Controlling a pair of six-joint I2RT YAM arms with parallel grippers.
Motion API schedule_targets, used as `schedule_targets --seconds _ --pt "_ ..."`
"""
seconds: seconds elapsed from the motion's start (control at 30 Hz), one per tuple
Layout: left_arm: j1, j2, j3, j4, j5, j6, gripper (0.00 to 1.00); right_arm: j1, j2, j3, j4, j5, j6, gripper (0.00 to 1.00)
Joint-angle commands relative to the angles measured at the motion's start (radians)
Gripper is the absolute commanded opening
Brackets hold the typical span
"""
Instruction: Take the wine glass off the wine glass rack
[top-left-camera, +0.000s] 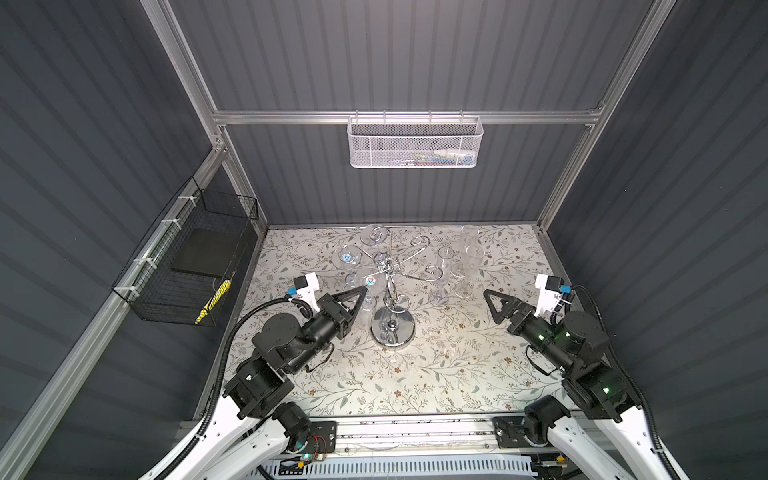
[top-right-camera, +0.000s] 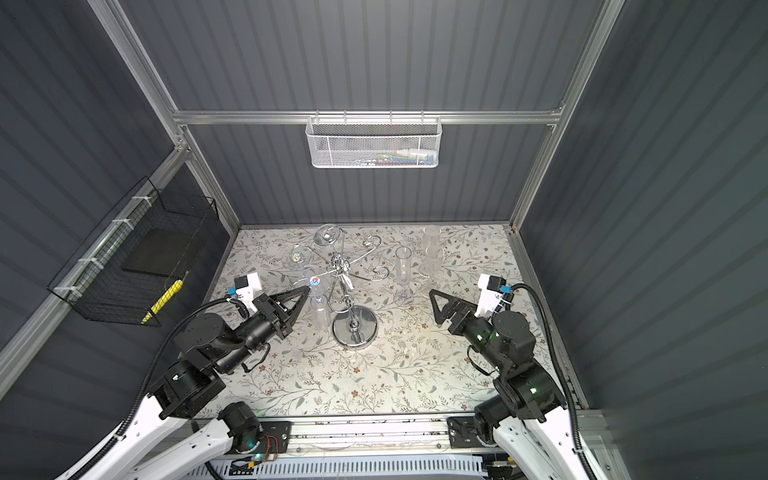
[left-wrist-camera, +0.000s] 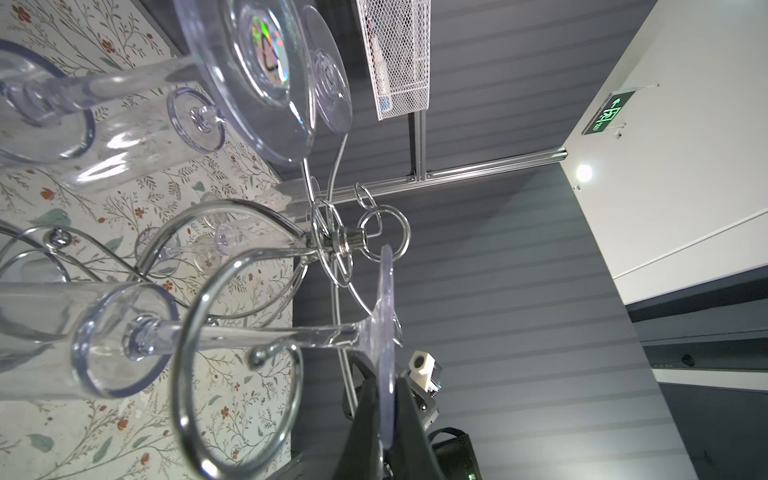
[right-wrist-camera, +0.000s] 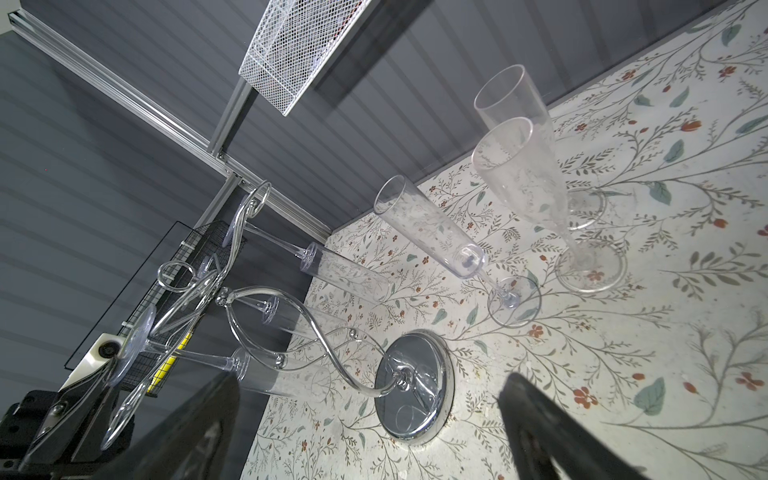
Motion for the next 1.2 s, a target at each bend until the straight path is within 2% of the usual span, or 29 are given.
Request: schedule_targets --seconds 0.0,0.4,0.5,0.73,0.9,1.07,1.17 --pt "-0.004 -0.034 0.049 -0.073 0.038 -0.015 0.0 0.0 -0.013 -0.008 -0.006 -0.007 0.001 0.99" --pt "-0.004 -0.055 0.185 -0.294 0.169 0.022 0.0 0.0 -0.048 -0.003 -0.041 -0.014 -0.001 0.99" --pt "-0.004 -0.083 0.231 -0.397 0.135 0.046 0.0 -0.001 -0.068 -0.001 -0.054 -0.008 0.003 0.99" --pt "-0.003 -0.177 0.359 -0.591 -0.024 0.146 0.0 0.0 -0.077 0.046 -0.101 -0.002 -0.008 0.99" --pt "-0.003 -0.129 0.577 -0.766 -0.144 0.327 0.0 0.0 -0.061 0.075 -0.114 -0.003 -0.012 0.99" --pt "-0.004 0.014 0.796 -0.779 -0.142 0.616 0.0 0.0 -0.045 0.089 -0.113 -0.011 -0.013 0.99" --pt "-0.004 0.123 0.89 -0.775 -0.101 0.776 0.0 -0.001 -0.043 0.101 -0.117 -0.011 -0.023 0.99"
